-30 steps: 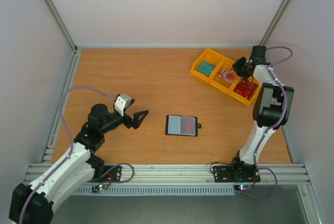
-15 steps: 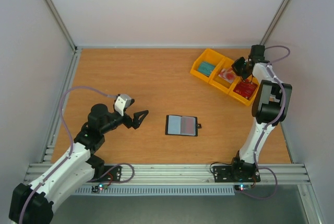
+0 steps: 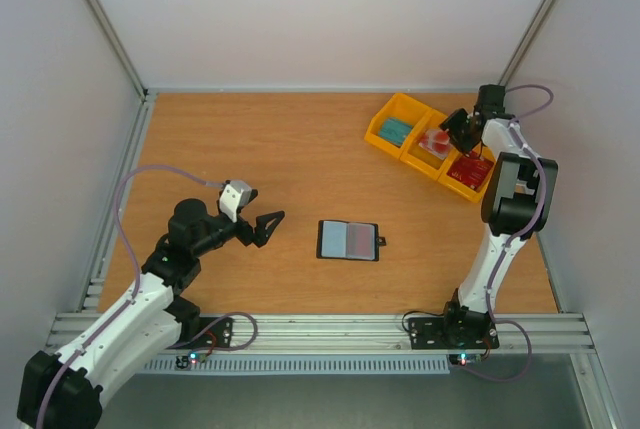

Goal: Take the credit cards out of the card holder

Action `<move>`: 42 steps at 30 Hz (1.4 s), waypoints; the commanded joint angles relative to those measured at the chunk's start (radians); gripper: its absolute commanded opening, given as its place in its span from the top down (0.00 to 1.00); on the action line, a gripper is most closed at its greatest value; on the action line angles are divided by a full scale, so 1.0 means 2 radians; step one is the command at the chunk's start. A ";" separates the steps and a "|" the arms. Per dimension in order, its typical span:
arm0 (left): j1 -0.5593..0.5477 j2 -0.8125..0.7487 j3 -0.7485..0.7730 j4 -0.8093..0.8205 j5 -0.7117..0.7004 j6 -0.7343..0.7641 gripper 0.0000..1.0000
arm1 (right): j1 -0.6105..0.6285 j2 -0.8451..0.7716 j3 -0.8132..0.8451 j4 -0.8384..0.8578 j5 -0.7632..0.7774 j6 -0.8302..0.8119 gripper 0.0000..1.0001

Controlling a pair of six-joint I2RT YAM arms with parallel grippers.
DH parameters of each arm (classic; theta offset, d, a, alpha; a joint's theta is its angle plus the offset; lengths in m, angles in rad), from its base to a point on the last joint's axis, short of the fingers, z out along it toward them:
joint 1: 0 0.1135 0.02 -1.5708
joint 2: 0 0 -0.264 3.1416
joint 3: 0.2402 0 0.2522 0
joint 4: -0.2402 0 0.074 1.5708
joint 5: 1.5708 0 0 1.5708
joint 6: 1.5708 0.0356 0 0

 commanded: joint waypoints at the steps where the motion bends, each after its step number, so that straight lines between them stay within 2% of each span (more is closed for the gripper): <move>1: 0.003 0.003 -0.004 0.025 0.000 -0.006 0.00 | 0.005 -0.023 0.034 -0.037 0.045 -0.042 0.44; 6: 0.003 0.002 -0.006 0.027 0.002 -0.007 0.01 | 0.018 -0.019 0.099 -0.096 0.083 -0.091 0.41; 10: 0.003 0.001 -0.005 0.026 0.002 -0.008 0.01 | 0.036 -0.038 0.120 -0.112 0.110 -0.136 0.41; 13: 0.003 0.000 -0.006 0.027 0.004 -0.007 0.01 | 0.080 -0.082 0.116 -0.121 0.126 -0.205 0.40; 16: 0.003 0.000 -0.006 0.028 0.006 -0.010 0.01 | 0.145 -0.111 0.108 -0.190 0.132 -0.262 0.39; 22: 0.003 0.004 -0.006 0.029 0.016 -0.020 0.01 | 0.243 -0.174 -0.030 -0.275 0.116 -0.266 0.38; 29: 0.003 0.007 -0.010 0.035 0.025 -0.026 0.01 | 0.321 -0.215 -0.168 -0.294 0.099 -0.215 0.33; 33: 0.003 0.011 -0.011 0.037 0.028 -0.028 0.01 | 0.334 -0.206 -0.228 -0.256 0.052 -0.190 0.28; 42: 0.003 0.012 -0.012 0.035 0.034 -0.032 0.01 | 0.334 -0.163 -0.285 -0.204 0.041 -0.188 0.30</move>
